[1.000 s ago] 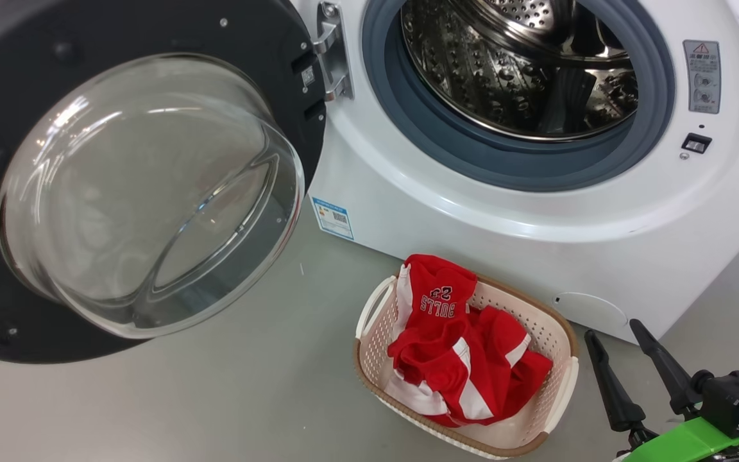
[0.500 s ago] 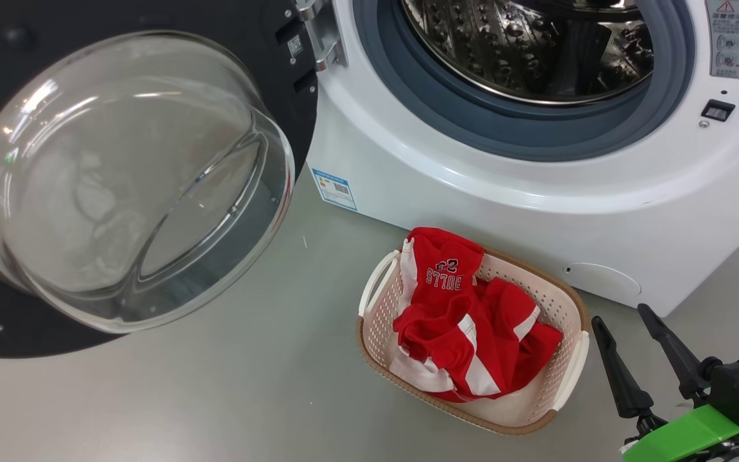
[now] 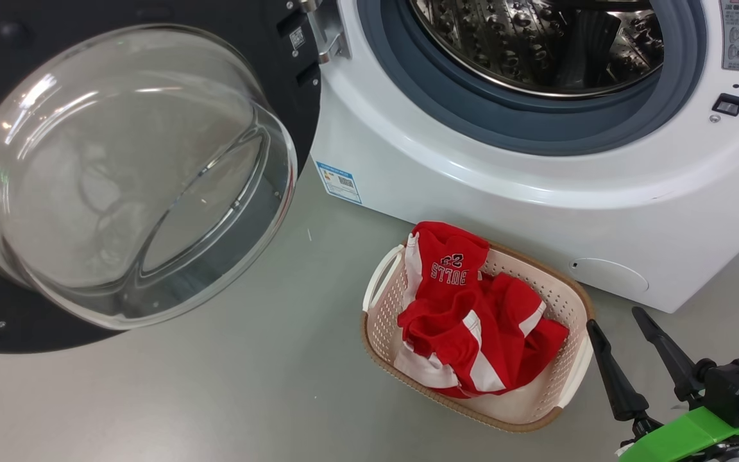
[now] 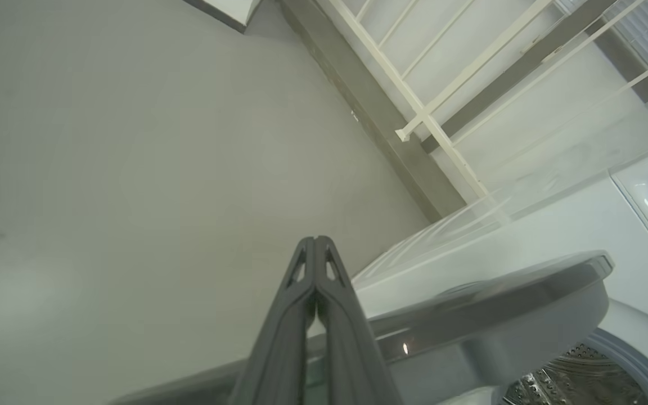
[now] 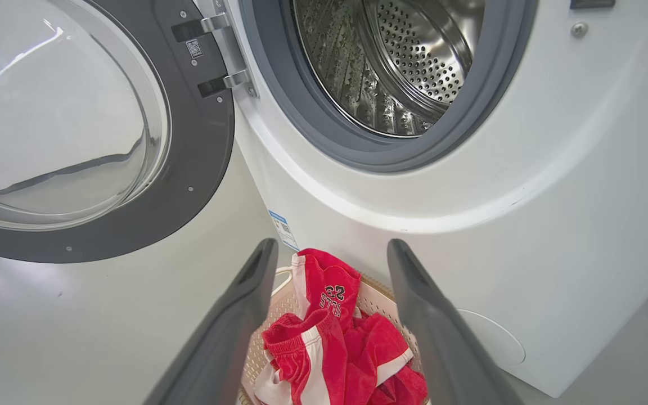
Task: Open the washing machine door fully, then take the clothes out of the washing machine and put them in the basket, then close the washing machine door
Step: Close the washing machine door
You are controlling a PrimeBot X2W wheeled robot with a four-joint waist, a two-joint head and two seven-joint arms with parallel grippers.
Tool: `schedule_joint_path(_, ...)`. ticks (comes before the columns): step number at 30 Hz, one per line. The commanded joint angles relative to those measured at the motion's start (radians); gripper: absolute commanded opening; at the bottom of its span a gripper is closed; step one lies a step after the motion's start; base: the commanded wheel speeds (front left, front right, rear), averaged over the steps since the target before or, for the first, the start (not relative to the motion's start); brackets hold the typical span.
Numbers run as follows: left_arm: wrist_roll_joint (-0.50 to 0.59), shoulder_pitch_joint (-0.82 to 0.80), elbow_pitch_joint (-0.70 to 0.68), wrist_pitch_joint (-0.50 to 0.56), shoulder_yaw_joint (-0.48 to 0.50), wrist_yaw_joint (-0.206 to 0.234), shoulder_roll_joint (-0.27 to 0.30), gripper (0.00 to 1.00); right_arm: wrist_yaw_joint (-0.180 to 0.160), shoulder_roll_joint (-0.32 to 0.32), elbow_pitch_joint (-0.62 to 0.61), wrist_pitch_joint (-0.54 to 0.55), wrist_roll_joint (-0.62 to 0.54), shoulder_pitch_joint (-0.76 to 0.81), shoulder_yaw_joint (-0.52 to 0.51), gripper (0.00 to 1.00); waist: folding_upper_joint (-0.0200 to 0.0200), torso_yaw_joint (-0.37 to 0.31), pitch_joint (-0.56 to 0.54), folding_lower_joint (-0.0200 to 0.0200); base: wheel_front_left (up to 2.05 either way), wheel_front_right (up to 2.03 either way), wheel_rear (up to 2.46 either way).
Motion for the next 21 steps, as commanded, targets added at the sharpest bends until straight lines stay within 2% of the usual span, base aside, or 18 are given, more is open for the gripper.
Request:
schedule_joint_path(1,-0.011,0.003,-0.017,0.065,0.004,0.008,0.075,0.0,0.006,-0.015,-0.02,-0.007,-0.006,-0.031,0.027,1.0,0.0,0.001,-0.003,0.0,0.0,0.0,0.0)
schedule_joint_path(4,-0.021,0.025,-0.033,0.159,-0.019,0.003,0.065,0.0,0.006,-0.015,-0.019,-0.007,-0.004,-0.03,0.032,1.0,0.0,0.0,-0.007,0.0,0.0,0.0,0.0)
schedule_joint_path(9,-0.026,0.061,-0.076,0.198,-0.022,0.015,0.066,0.0,0.006,-0.015,-0.019,-0.007,-0.003,-0.032,0.037,1.0,0.0,-0.006,-0.01,0.0,0.0,0.0,0.0)
schedule_joint_path(21,-0.108,0.176,-0.261,0.388,-0.015,0.028,0.034,0.0,0.006,-0.014,-0.019,-0.007,-0.003,-0.03,0.032,1.0,0.0,-0.011,-0.016,0.0,0.0,0.0,0.0)
